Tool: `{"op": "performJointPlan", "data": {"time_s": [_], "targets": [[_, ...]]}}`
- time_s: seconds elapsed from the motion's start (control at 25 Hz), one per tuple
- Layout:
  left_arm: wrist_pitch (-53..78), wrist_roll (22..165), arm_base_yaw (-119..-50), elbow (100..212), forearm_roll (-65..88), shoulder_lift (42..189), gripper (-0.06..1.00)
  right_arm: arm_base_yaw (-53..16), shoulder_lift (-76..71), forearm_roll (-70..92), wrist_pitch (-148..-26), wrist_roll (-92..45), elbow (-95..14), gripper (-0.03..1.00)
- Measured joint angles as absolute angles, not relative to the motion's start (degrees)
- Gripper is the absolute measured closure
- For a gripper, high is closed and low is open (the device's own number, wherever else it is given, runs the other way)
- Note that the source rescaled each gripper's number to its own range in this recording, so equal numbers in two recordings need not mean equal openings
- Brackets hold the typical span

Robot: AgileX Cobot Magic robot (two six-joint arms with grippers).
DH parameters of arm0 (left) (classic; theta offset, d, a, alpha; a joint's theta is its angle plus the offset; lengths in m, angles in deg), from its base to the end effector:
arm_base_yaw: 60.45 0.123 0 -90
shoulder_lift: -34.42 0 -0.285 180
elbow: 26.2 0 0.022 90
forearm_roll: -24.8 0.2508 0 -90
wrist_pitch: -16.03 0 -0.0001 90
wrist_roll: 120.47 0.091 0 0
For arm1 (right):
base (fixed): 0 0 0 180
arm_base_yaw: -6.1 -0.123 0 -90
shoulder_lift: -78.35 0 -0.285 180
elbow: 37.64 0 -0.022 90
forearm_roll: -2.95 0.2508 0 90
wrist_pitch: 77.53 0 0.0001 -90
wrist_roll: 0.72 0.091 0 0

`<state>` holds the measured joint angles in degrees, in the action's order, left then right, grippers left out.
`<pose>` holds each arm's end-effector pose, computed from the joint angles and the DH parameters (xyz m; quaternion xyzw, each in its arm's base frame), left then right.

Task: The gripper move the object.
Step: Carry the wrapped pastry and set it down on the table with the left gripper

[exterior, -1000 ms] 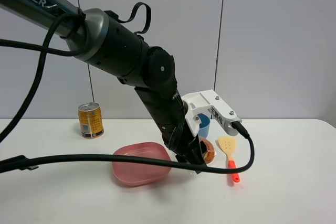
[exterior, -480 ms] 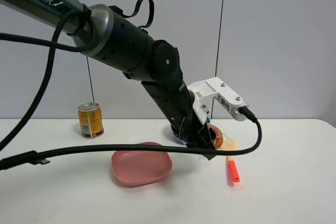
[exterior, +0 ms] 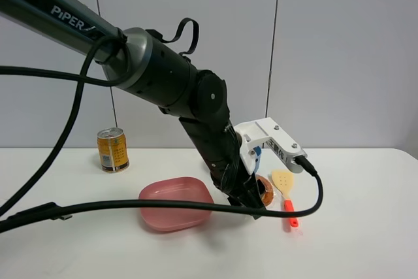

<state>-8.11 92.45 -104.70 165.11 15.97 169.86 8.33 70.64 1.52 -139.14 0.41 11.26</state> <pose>0.3334 -0.3328 0.1234 0.5520 0.7865 -0.0762 0.2663 -0.0051 -0.0018 0.2745 0.0257 0.8577 -0.0174 0.5132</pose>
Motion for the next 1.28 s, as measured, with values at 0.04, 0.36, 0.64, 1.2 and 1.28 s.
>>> {"op": "performJointPlan", "data": {"time_s": [0.04,0.36,0.64,1.2,1.28], "targets": [[-8.1,92.5,-104.7,165.1,16.0,170.2,0.92,8.3,70.6,1.5,-139.1,0.4,11.3,-0.03],[-7.8,92.5,-104.7,165.1,16.3,171.7,0.92,8.3,70.6,1.5,-139.1,0.4,11.3,-0.03],[-4.2,92.5,-104.7,165.1,16.5,172.0,0.92,8.3,70.6,1.5,-139.1,0.4,11.3,-0.03],[-2.5,92.5,-104.6,165.1,16.8,173.7,0.92,8.3,70.6,1.5,-139.1,0.4,11.3,-0.03],[-2.5,92.5,-104.6,165.1,16.8,173.7,0.92,8.3,70.6,1.5,-139.1,0.4,11.3,-0.03]]}}
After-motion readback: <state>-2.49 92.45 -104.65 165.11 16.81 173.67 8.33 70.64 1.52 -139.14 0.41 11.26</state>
